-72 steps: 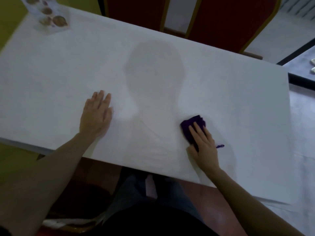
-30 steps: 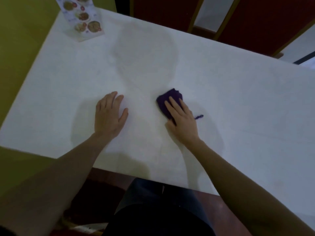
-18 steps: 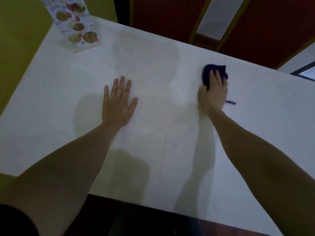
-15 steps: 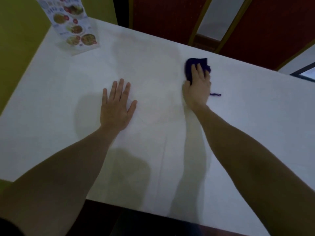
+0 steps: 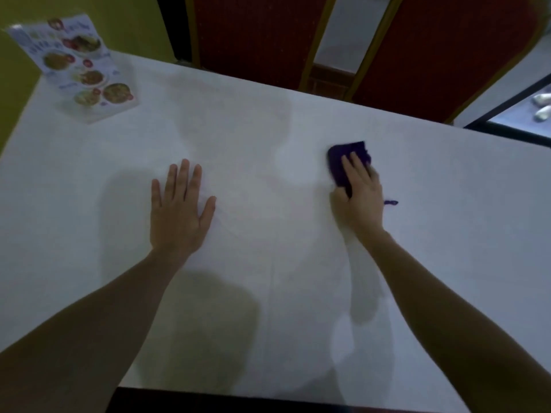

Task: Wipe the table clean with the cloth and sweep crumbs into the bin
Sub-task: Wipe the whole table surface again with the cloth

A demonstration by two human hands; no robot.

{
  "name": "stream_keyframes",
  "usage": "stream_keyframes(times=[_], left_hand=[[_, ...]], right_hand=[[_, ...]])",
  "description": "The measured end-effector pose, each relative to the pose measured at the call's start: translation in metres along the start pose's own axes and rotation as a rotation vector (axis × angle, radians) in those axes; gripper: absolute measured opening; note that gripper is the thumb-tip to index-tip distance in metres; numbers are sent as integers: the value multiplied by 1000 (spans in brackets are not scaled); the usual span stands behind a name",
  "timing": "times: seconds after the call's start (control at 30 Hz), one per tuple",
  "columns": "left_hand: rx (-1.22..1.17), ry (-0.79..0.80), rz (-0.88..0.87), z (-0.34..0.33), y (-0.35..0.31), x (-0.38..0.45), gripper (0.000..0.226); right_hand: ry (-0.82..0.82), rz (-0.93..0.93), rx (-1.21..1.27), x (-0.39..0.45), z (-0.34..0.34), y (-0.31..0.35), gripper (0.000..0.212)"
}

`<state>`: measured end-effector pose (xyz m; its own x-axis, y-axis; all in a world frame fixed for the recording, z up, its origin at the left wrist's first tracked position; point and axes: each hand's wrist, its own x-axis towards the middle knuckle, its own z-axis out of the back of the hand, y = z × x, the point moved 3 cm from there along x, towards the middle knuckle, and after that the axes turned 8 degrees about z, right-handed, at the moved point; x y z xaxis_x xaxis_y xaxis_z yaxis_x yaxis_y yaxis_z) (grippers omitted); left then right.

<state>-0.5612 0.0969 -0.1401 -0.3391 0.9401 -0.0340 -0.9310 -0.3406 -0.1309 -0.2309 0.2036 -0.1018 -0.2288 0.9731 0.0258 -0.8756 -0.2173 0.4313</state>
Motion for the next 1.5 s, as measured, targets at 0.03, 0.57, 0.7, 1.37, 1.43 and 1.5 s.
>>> stream_keyframes(times=[0.03,0.57,0.7,1.37,1.43,1.5], left_hand=[[2,3,-2,0,0,0,68],[18,-9,-1,-5,4,1,68],[0,-21,-1,-2,3,0,67],[-358,197,-48,11,31,4,64],[-337,143,-25,19,62,-3,63],[-273,88,27,25,102,-14,65]], right_hand=[[-27,-54,-3,17,4,-6,63],[244,486,35,44,-66,117,61],[209,456,-3,8,-38,56,61],[307,454,19,19,-70,136,63],[293,432,-6,3,-60,118,63],[254,338,-19,4,-49,100,62]])
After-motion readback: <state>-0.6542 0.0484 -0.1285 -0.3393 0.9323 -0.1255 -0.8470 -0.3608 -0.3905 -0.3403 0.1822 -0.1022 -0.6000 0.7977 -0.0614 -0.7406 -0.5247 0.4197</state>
